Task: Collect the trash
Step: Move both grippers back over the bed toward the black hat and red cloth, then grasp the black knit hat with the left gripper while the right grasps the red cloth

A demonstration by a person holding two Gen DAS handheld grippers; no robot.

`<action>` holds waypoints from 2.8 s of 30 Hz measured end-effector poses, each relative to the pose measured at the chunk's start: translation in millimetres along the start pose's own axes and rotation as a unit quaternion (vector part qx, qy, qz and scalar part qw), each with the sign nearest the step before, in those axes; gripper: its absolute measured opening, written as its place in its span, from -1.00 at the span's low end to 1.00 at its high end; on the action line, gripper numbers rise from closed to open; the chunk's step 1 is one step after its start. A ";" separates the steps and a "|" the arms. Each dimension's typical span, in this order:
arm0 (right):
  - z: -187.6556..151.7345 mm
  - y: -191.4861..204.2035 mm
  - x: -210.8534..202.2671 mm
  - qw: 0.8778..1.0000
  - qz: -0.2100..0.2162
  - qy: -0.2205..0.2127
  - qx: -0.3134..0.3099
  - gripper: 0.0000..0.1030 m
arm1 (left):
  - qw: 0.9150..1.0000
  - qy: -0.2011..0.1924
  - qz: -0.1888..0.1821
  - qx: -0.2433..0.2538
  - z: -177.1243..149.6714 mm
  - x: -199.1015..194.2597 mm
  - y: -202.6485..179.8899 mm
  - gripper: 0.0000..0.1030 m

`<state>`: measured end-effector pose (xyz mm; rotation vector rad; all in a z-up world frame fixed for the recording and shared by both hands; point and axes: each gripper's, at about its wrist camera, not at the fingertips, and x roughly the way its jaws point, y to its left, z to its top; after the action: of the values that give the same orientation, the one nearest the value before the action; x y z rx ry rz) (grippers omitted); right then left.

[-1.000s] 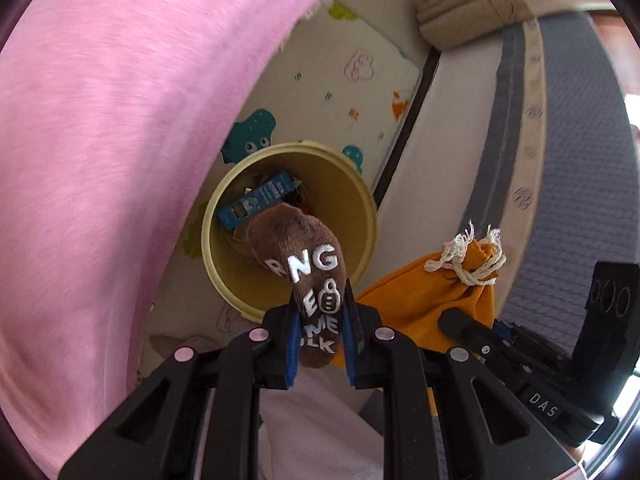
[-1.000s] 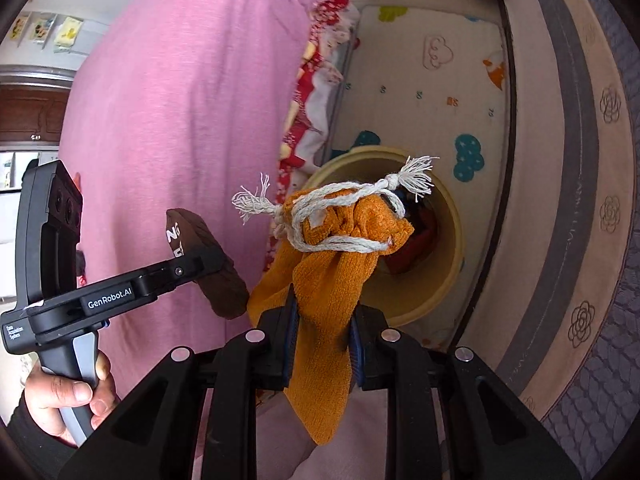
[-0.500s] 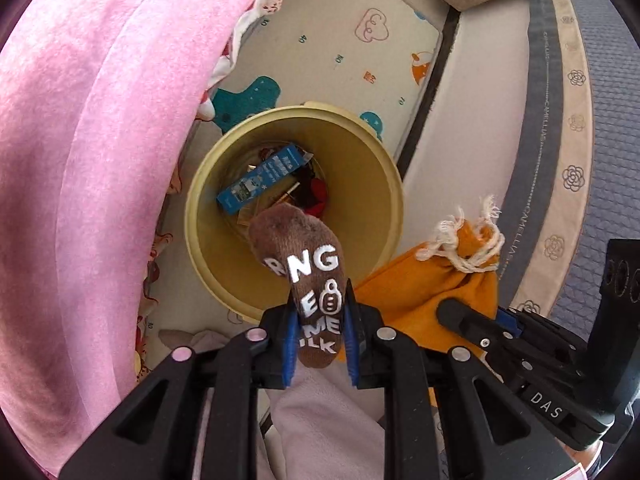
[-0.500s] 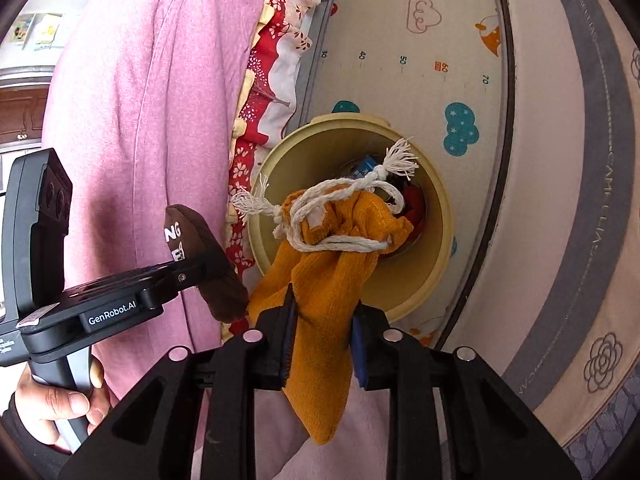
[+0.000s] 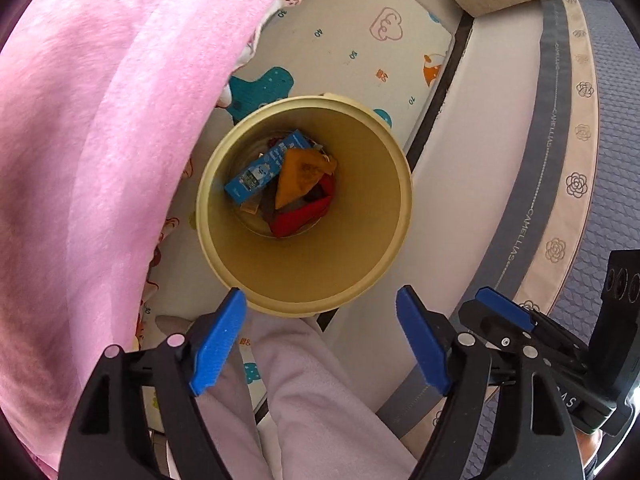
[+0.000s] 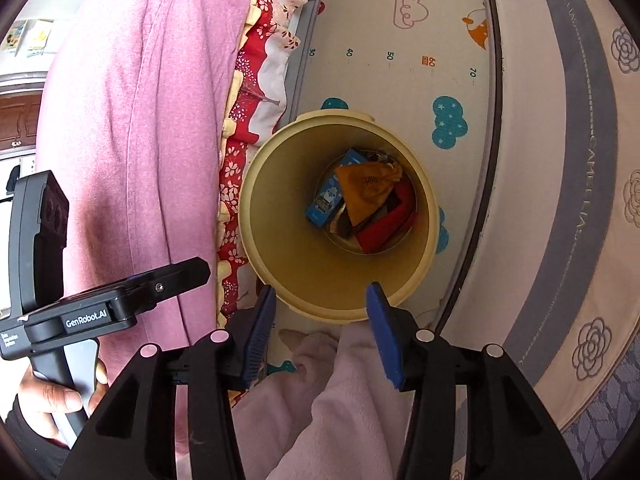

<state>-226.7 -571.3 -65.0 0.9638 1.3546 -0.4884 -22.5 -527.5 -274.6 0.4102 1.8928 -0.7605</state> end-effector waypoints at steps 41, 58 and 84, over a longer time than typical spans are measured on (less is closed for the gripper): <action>-133.2 497.1 13.3 0.910 0.039 0.003 -0.413 -0.09 | 0.901 -0.307 -0.054 -0.301 -241.3 -275.5 385.3 0.51; -30.7 644.2 73.3 0.875 0.045 0.045 -0.479 -0.09 | 0.888 -0.306 0.002 -0.343 -110.8 -325.5 502.1 0.53; 30.8 777.9 191.9 0.843 0.044 0.081 -0.529 -0.09 | 0.873 -0.303 -0.057 -0.377 -64.4 -294.8 571.8 -0.51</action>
<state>438.7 -126.0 -22.1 0.1285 1.4295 0.4344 395.2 -44.1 -174.8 -0.4023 1.4572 -0.1316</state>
